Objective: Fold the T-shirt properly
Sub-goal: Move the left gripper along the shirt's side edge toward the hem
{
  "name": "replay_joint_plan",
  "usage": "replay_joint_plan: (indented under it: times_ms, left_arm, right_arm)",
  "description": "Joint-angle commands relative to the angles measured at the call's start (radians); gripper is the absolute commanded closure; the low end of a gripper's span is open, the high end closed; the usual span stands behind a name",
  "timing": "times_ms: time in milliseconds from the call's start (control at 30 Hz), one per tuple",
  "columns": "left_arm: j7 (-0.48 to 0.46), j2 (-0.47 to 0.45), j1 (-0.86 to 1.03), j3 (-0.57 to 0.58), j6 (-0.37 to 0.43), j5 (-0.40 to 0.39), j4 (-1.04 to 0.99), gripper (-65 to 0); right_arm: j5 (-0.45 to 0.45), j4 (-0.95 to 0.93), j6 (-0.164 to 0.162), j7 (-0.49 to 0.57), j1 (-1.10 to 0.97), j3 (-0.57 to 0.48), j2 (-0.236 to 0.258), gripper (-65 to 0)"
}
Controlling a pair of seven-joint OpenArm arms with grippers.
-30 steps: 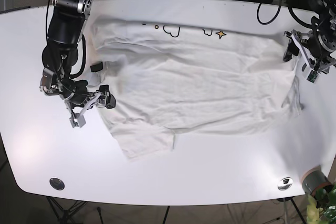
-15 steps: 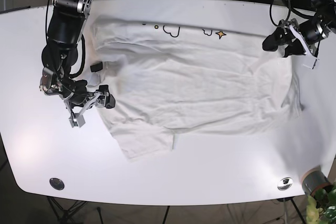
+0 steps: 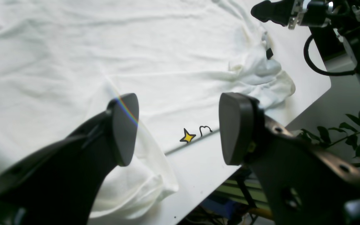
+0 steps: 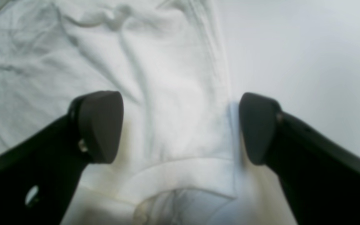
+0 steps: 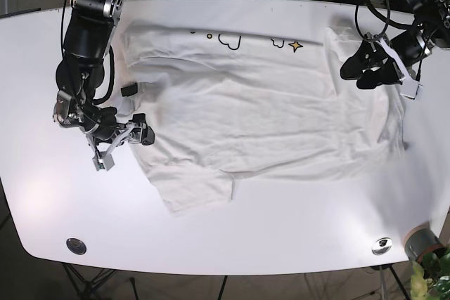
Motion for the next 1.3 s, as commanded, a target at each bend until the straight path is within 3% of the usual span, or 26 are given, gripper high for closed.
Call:
replay_joint_plan:
  times_ms: [0,200,400,600,700,833,933,1100,1167,1200,1267]
  left_arm:
    - [-0.017,-0.028,-0.004,-0.010,-0.001,-0.026,0.016,-37.8]
    - [-0.017,-0.122,-0.004,-0.038,-0.001,0.004,0.019,-37.8]
    - [-0.017,-0.165,-0.039,-0.200,-0.001,0.143,0.018,-37.8]
    - [-0.017,-0.178,-0.154,-0.343,-0.001,0.412,0.022,-37.8]
    - [-0.017,-0.178,-0.231,-0.362,-0.001,0.584,0.015,-38.1]
    - [-0.017,-0.177,-0.286,-0.362,-0.001,0.729,0.015,-38.3]
    - [-0.017,-0.177,-0.291,-0.362,-0.001,0.768,0.015,-38.3]
    - [-0.017,-0.172,-0.317,-0.360,-0.001,0.811,0.015,-38.3]
    - [-0.039,-0.172,-0.325,-0.360,-0.001,0.848,0.010,-38.3]
    - [-0.055,-0.171,-0.328,-0.355,-0.001,0.874,-0.002,-38.3]
    - [-0.087,-0.169,-0.359,-0.334,-0.001,0.913,-0.031,-38.5]
  right_arm:
    - [-0.002,0.011,-0.003,-0.008,0.018,0.003,0.013,-55.3]
    - [-0.004,0.007,-0.003,-0.005,0.018,0.003,0.010,-55.3]
    - [-0.004,0.007,-0.003,-0.004,0.019,0.002,0.010,-55.3]
    - [-0.007,0.013,-0.003,-0.020,0.016,-0.034,-0.021,-55.3]
    - [-0.004,0.013,-0.009,-0.020,0.002,-0.060,-0.027,-55.3]
    - [-0.004,0.013,-0.012,-0.019,-0.002,-0.063,-0.029,-54.9]
    - [-0.005,0.007,-0.012,-0.014,-0.001,-0.063,-0.029,-46.5]
    - [-0.012,0.008,-0.012,0.018,0.004,-0.064,-0.029,-17.9]
    - [-0.013,0.007,-0.012,0.018,0.005,-0.064,-0.027,-3.5]
    - [-0.013,0.007,-0.014,0.018,0.007,-0.064,-0.027,-1.0]
    - [-0.013,0.014,-0.014,0.018,0.008,-0.064,-0.026,-3.8]
